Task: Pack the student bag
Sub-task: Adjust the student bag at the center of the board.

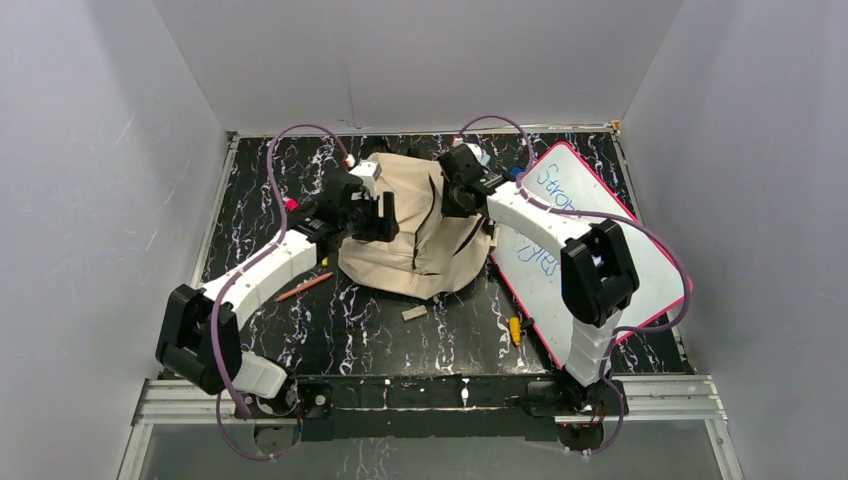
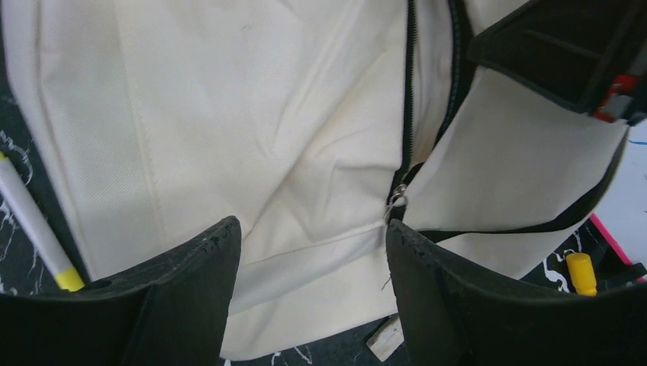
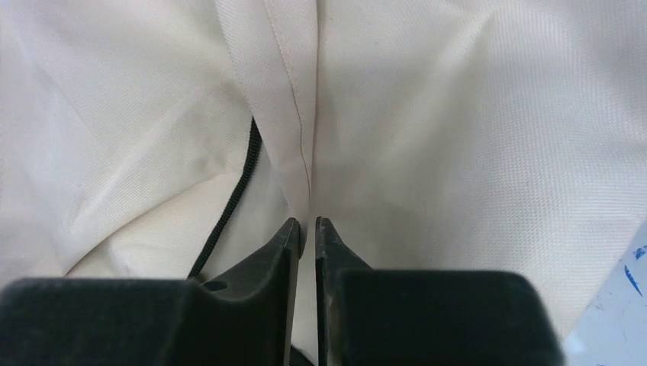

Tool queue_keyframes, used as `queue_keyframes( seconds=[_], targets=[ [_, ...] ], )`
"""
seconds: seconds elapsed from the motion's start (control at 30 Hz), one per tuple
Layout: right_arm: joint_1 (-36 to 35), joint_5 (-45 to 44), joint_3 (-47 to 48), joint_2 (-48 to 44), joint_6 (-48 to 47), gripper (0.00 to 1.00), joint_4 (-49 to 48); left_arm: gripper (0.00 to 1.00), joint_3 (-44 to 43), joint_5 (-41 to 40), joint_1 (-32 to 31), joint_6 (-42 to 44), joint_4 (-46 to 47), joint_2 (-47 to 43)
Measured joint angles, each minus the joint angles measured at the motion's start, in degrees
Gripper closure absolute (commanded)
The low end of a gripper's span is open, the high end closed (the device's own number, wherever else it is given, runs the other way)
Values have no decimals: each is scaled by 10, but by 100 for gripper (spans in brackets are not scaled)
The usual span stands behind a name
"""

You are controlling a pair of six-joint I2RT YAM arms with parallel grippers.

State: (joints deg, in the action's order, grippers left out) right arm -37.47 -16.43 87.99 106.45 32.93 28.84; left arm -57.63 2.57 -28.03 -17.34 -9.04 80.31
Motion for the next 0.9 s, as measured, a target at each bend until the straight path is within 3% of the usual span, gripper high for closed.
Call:
queue_keyframes(
  seconds=[0.17,0.43,0.63,0.77,0.9],
  targets=[
    [33,71,-42,0,2,97,-40,29,-52,0,-39,28,3,47],
    [88,201,-98,0,17,99,-108,27,-140,-24,-90,97,8,155],
    [101,242,-114,-3,23,100,-129,27,-179,-76,-111,144,2,219],
    [105,253,-121,-9,25,100,-139,32,-194,-118,-119,179,-5,252],
    [108,262,-127,-13,25,100,-144,42,-206,-162,-128,210,-11,272]
  ],
)
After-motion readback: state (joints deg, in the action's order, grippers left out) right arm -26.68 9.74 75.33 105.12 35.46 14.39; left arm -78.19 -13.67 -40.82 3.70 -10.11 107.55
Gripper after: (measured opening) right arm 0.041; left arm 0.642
